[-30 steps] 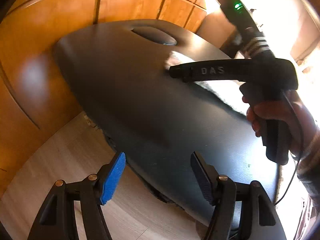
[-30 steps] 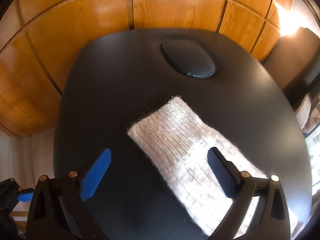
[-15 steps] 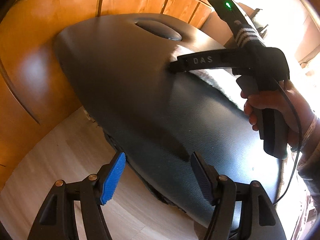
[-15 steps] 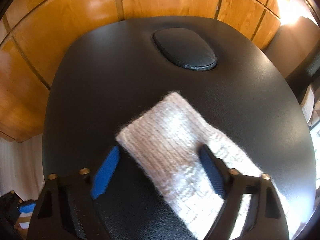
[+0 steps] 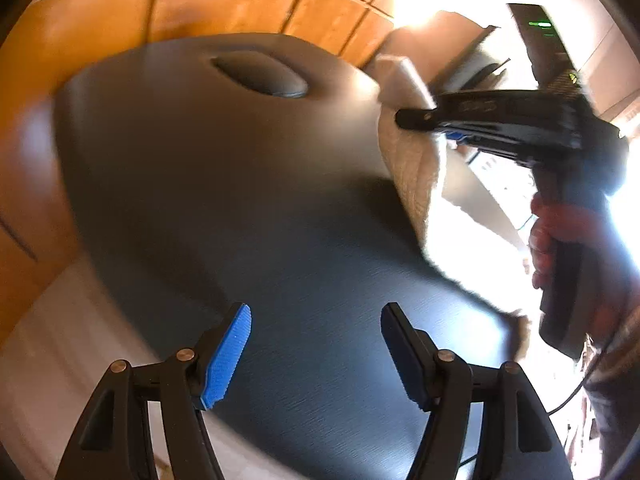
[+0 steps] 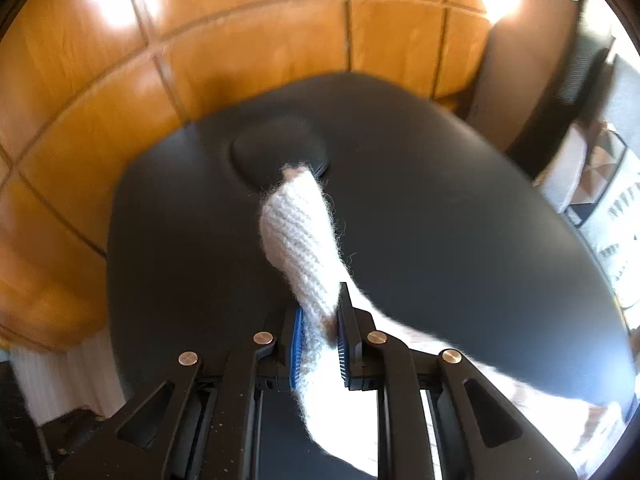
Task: Fold clothes
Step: 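Grasp the other sleeve cuff with the right gripper and lift it, then lay the held cuff across the sweater body with the right gripper, then open the right gripper and press the folded sleeve flat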
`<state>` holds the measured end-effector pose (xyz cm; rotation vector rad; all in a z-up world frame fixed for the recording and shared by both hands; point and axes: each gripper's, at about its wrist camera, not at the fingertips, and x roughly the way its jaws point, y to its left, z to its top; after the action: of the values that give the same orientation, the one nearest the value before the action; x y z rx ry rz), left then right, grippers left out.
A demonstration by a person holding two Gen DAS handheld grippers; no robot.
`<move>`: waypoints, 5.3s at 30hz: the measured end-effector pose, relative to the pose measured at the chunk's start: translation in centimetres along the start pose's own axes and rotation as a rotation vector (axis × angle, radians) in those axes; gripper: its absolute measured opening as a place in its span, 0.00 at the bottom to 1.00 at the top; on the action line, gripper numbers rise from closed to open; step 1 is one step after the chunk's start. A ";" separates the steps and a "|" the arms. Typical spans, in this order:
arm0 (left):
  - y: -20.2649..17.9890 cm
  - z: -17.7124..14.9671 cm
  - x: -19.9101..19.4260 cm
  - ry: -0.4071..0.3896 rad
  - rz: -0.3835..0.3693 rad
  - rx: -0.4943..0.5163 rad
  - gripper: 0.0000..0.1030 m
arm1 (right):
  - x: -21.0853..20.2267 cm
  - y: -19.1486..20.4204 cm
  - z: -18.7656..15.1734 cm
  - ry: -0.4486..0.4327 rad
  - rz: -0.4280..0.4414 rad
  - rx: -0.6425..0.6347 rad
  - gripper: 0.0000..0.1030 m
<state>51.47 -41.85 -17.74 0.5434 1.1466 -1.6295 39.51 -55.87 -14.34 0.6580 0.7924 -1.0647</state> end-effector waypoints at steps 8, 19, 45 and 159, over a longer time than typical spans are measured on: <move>-7.9 1.3 2.9 -0.006 -0.133 0.105 0.67 | -9.3 -7.5 -1.6 -0.140 -0.063 0.152 0.15; -17.4 0.2 8.9 0.052 -0.171 0.192 0.67 | -18.4 -15.0 -5.0 -0.256 -0.114 0.283 0.15; -25.5 0.0 14.1 0.026 -0.032 0.359 0.67 | -33.6 -25.9 -21.1 -0.541 -0.229 0.664 0.15; -28.4 -5.9 11.9 0.030 0.065 0.773 0.68 | -27.9 -32.9 -43.9 -0.141 -0.487 0.802 0.63</move>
<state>20.13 -41.83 -18.07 1.0791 0.4698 -1.9880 -9.28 -18.63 -18.93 1.0715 0.3805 -1.8886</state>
